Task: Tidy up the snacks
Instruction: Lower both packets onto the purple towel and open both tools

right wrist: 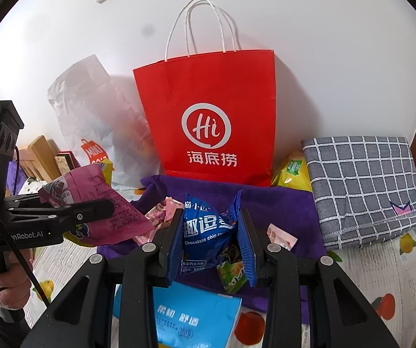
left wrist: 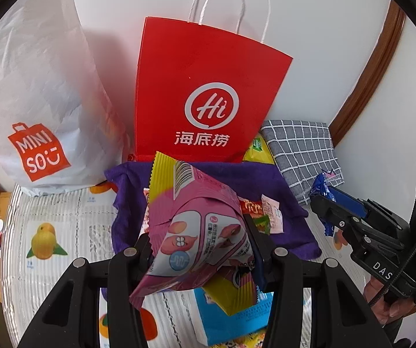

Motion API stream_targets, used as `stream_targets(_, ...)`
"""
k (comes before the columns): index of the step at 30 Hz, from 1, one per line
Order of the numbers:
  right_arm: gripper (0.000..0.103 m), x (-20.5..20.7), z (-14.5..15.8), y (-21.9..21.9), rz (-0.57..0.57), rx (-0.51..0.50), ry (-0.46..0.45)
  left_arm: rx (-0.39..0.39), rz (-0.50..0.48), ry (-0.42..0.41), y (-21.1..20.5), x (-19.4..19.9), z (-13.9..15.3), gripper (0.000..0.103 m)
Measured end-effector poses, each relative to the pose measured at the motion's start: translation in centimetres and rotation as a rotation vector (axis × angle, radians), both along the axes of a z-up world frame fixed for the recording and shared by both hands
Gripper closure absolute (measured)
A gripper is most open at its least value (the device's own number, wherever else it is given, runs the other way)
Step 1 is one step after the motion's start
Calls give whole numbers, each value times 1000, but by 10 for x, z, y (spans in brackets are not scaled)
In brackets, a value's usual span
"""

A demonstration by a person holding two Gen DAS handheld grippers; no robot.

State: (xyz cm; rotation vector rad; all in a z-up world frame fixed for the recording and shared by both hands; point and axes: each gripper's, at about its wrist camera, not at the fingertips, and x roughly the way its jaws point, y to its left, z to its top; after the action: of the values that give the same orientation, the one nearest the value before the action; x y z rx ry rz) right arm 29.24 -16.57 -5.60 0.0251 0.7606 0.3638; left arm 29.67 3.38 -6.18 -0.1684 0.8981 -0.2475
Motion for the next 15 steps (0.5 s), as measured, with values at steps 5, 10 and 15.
stream_targets(5, 67, 16, -4, -2, -9, -4, 4, 6, 10, 6, 6, 12, -6, 57)
stream_targets(10, 67, 30, -12, -7, -24, -18, 17, 3, 38, 35, 21, 25, -20, 57)
stream_targets(15, 67, 45, -30, -14, -43, -45, 59, 29, 47, 60, 27, 33, -34, 57)
